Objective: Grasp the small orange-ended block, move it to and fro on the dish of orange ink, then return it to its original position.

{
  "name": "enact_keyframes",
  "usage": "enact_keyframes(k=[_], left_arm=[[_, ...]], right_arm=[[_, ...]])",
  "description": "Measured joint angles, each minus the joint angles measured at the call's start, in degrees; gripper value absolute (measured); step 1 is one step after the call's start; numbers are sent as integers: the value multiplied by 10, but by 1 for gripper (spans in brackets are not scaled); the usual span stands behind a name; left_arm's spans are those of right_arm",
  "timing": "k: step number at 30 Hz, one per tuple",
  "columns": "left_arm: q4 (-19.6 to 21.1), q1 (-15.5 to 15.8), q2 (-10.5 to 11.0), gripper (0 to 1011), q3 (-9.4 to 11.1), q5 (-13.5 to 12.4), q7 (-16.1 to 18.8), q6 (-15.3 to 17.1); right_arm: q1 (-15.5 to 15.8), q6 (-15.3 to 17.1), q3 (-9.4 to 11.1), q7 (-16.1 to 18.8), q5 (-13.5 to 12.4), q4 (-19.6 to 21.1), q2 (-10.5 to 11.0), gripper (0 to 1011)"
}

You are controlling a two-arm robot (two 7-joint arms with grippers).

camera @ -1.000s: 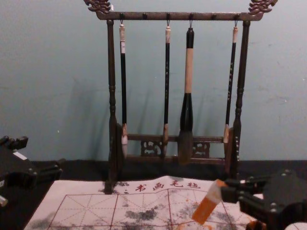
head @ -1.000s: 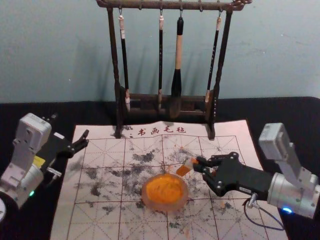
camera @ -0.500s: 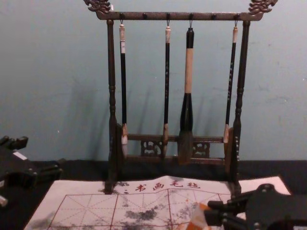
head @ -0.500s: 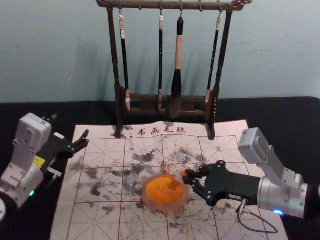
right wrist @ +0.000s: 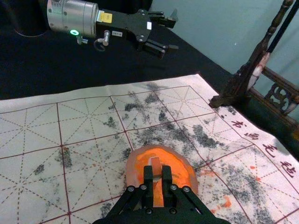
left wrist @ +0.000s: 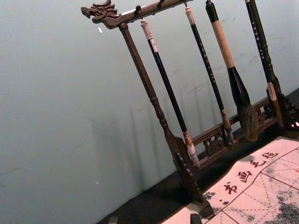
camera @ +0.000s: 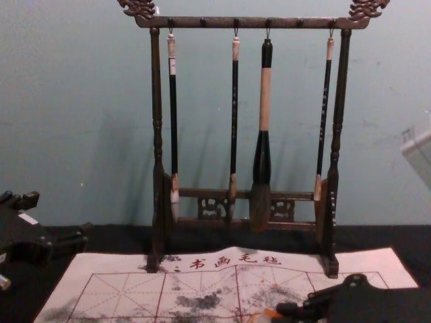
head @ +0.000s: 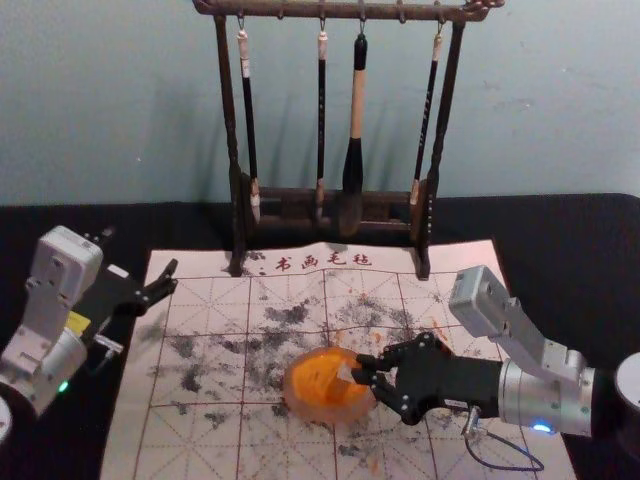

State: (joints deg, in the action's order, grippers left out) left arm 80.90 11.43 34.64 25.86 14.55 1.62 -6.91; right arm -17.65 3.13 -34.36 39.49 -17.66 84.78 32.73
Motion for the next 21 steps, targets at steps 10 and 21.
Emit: enact_keyframes(k=[10, 21], left_arm=[[0, 0, 0, 1001, 0, 0, 0, 0], [0, 0, 0, 1001, 0, 0, 0, 0]], right_arm=[[-11, 7, -10, 2, 1, -9, -5, 80], [-26, 11, -16, -2, 5, -26, -16, 80]])
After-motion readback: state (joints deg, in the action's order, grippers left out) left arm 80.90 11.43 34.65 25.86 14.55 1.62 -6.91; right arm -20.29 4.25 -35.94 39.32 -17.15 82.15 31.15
